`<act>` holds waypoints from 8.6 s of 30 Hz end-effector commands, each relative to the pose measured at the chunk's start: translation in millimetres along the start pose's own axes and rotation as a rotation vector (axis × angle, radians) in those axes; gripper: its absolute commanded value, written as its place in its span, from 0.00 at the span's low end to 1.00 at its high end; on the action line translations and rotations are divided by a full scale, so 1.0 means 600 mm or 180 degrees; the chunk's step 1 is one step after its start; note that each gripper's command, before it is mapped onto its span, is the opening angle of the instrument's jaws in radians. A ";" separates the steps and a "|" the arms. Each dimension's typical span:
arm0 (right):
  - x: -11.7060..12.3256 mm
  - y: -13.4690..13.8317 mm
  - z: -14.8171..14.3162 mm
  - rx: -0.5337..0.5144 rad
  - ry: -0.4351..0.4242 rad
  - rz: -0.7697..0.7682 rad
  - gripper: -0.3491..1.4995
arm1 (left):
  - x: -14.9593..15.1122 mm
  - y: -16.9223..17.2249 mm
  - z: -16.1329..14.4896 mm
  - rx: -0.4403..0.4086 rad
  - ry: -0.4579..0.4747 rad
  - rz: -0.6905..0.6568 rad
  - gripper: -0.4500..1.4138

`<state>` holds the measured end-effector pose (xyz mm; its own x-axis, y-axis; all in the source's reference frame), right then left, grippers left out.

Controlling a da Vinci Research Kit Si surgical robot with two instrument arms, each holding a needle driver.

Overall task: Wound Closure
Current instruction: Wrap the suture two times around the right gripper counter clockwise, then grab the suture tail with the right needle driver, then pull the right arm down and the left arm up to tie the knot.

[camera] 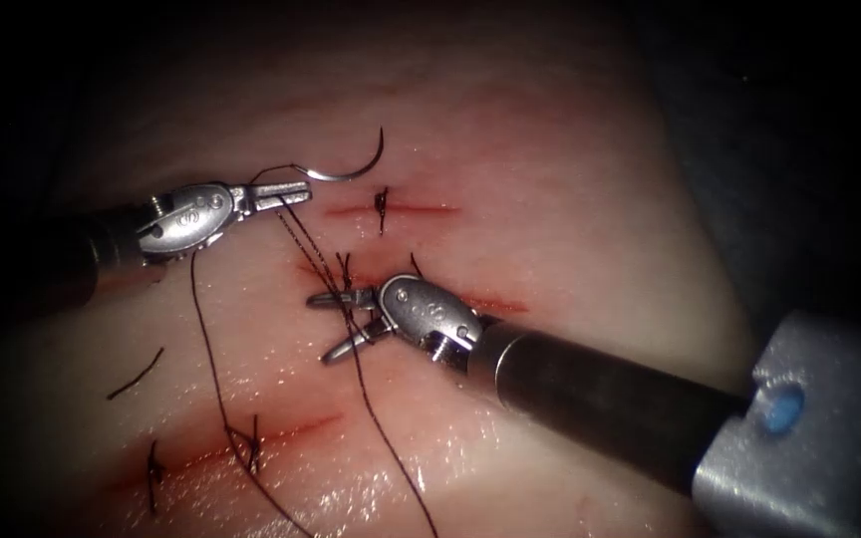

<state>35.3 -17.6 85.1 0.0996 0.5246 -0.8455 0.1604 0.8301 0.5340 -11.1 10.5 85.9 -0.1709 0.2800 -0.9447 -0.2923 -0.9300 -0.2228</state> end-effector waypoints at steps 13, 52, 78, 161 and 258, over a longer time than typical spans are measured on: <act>-0.0011 -0.0001 -0.0004 0.0148 0.0243 0.0172 0.70 | -0.0023 -0.0001 0.0040 -0.0427 0.0366 -0.0308 0.00; 0.0031 0.0065 -0.0093 -0.0058 0.1476 0.0829 0.61 | -0.0078 0.0093 0.0062 -0.0987 0.0564 0.0603 0.00; 0.0070 0.0044 -0.0088 -0.0083 0.1575 0.1111 0.56 | -0.0088 0.0030 0.0138 -0.0758 0.0880 0.1034 0.00; 0.0068 0.0067 -0.0133 -0.0593 0.2014 0.1016 0.46 | -0.0143 0.0238 0.0106 -0.1569 0.0417 0.1106 0.00; -0.0018 -0.0101 -0.0118 -0.3240 0.1632 0.1988 0.00 | -0.0087 0.0071 0.0145 -0.0215 -0.1668 0.1477 0.00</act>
<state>26.4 -22.0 82.1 -0.5232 0.6933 -0.4956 -0.6230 0.0856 0.7775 -18.8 7.6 91.5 -0.7050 -0.0788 -0.7048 -0.0247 -0.9905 0.1355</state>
